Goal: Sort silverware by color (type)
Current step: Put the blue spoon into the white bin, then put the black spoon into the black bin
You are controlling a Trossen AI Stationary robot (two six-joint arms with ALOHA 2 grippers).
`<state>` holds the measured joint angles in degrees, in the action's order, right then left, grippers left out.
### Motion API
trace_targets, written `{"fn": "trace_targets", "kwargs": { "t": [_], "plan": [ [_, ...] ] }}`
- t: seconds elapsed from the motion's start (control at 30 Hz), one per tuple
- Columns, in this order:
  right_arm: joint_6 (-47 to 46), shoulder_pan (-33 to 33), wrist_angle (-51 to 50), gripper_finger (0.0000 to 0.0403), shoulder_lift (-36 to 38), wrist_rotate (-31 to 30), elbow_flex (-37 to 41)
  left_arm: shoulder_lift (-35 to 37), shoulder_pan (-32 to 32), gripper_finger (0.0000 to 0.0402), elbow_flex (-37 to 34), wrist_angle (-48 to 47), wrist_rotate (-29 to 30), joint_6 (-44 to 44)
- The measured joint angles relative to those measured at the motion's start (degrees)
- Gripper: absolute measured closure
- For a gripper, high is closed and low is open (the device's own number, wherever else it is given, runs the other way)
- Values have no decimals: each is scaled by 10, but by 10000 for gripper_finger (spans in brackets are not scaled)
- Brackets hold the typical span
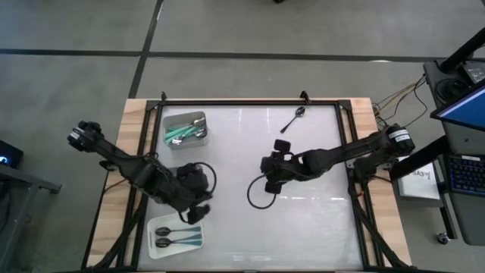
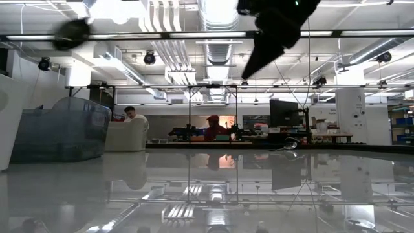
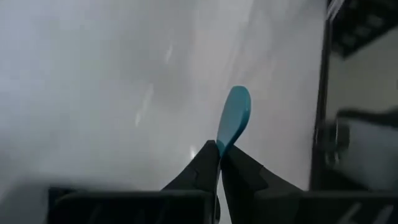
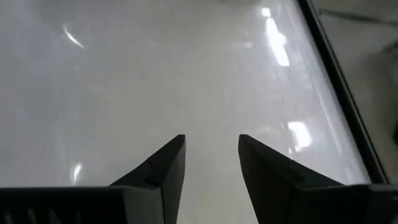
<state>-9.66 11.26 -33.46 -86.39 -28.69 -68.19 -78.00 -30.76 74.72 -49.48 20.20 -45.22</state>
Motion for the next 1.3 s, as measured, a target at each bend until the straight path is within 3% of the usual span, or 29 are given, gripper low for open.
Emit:
{"fn": "trace_targets", "kwargs": {
  "t": [0.17,0.43,0.67,0.8,1.13,1.2,1.3],
  "plan": [
    [-41,-19,-23,260,0,-14,33,-5,-20,401,17,-135,-87,-98],
    [-73,-77,-24,261,0,-63,84,-6,-53,402,-45,-134,-227,-159],
    [-17,-161,-25,265,0,-94,101,-15,-54,402,-90,-125,-244,-161],
    [9,-212,-37,266,0,-88,107,-36,-54,399,-100,-124,-293,-162],
    [97,-303,-35,266,0,-86,108,-85,-51,342,-67,-121,-315,-113],
    [111,-330,-31,266,-2,-64,108,-89,-46,330,-49,-121,-309,-77],
    [140,-389,-20,266,-11,29,108,-93,-39,315,-21,-121,-258,-24]
  ]
}}
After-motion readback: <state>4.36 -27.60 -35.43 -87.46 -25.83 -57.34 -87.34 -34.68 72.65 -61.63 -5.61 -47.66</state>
